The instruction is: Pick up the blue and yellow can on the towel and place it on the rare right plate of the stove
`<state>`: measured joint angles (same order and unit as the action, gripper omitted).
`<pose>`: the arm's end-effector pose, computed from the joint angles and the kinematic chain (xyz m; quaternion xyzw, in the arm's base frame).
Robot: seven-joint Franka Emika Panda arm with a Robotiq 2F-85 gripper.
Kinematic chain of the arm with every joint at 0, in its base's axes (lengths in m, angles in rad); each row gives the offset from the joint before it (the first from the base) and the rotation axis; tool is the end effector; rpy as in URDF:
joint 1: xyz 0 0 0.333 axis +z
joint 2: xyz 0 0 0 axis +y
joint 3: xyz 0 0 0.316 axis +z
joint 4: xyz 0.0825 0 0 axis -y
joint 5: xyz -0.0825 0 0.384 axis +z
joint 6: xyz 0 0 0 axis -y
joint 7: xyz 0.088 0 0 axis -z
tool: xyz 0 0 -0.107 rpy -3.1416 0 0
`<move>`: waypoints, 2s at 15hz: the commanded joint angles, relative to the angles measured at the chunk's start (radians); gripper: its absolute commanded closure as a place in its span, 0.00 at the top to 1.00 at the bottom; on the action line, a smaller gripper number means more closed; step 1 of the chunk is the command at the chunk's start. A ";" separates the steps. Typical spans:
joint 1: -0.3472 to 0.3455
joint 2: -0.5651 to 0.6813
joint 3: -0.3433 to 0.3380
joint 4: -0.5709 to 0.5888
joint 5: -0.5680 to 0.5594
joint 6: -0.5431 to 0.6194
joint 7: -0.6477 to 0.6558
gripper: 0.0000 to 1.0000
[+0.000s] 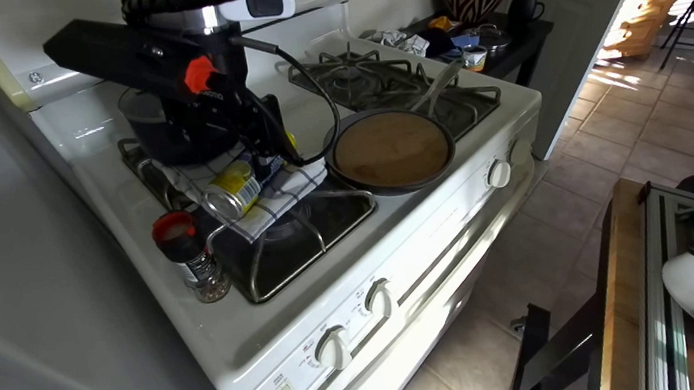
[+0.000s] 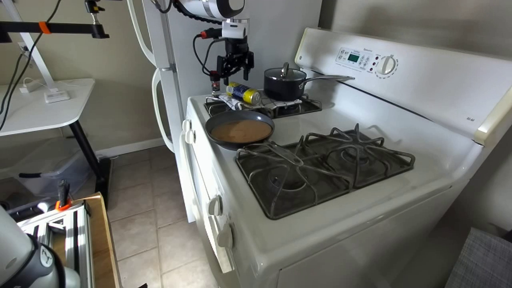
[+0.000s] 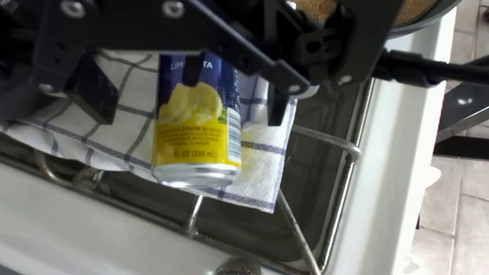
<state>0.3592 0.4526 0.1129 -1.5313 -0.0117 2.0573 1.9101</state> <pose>0.6222 0.3043 0.4039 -0.7491 0.6611 0.0037 0.0425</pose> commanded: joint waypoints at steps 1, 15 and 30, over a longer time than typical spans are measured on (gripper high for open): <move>0.019 0.033 -0.047 0.048 -0.035 -0.058 0.162 1.00; 0.050 0.171 -0.055 0.202 -0.084 -0.112 0.179 1.00; 0.058 0.149 -0.079 0.164 -0.126 -0.123 0.202 0.44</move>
<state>0.4064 0.6057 0.0435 -1.3499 -0.1090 1.9198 2.0618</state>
